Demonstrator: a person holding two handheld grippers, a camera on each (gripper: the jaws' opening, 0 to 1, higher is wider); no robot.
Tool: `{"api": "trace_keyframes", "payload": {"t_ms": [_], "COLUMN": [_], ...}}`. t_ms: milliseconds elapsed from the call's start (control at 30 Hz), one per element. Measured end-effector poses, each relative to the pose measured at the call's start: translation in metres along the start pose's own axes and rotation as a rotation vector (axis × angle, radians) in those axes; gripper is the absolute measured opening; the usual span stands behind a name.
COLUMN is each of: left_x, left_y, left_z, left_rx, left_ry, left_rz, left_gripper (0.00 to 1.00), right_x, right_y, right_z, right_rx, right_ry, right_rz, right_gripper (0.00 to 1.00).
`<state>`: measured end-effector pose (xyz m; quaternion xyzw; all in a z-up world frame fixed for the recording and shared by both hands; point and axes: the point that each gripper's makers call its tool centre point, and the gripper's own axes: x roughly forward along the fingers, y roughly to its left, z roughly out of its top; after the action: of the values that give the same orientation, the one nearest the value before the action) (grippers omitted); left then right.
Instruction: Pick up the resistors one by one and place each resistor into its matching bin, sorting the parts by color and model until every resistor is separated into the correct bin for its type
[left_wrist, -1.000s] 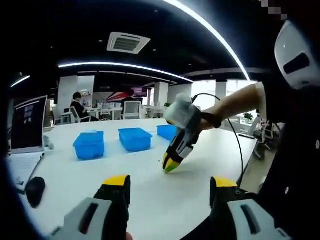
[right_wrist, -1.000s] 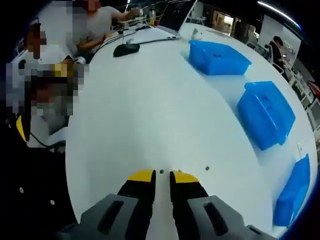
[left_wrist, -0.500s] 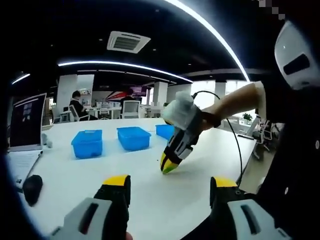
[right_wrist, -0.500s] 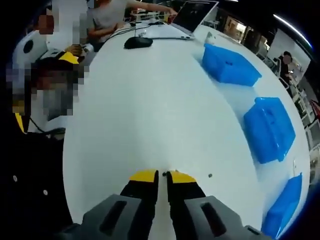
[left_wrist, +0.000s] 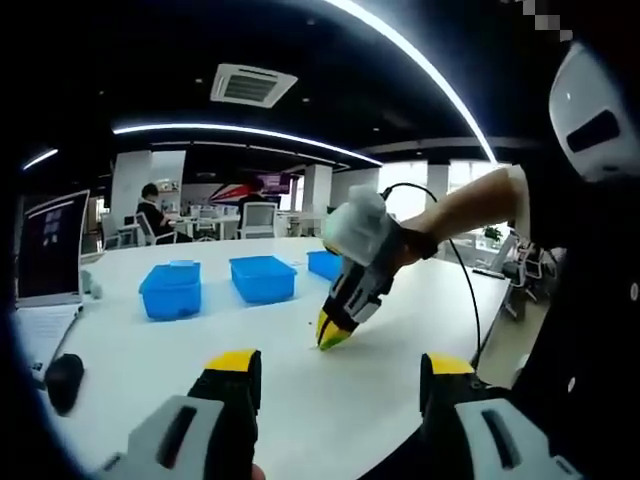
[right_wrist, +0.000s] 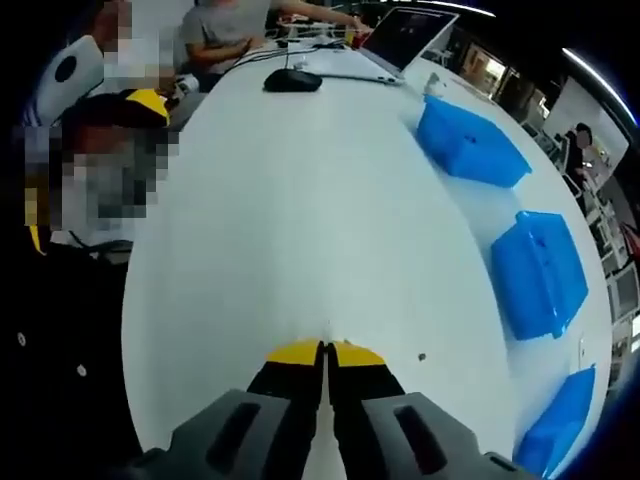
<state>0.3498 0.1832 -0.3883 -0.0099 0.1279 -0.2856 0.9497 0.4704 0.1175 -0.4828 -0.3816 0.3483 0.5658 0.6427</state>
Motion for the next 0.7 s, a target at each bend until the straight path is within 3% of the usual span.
{"api": "trace_keyframes", "payload": {"t_ms": [467,700], "left_x": [-0.004,-0.004], "left_y": [-0.004,-0.005], "left_z": [0.002,0.003], "left_rx": [0.0,0.006], "left_ry": [-0.003,0.0], "left_rz": [0.006,0.003], "left_gripper": [0.65,0.65], "right_x": [-0.004,-0.022], "right_y": [0.002,-0.002], "right_z": [0.0,0.004], "right_rx": [0.005,0.039], "right_ry": [-0.033,-0.09], "right_rz": [0.006,-0.009], "right_gripper": [0.04,0.04]}}
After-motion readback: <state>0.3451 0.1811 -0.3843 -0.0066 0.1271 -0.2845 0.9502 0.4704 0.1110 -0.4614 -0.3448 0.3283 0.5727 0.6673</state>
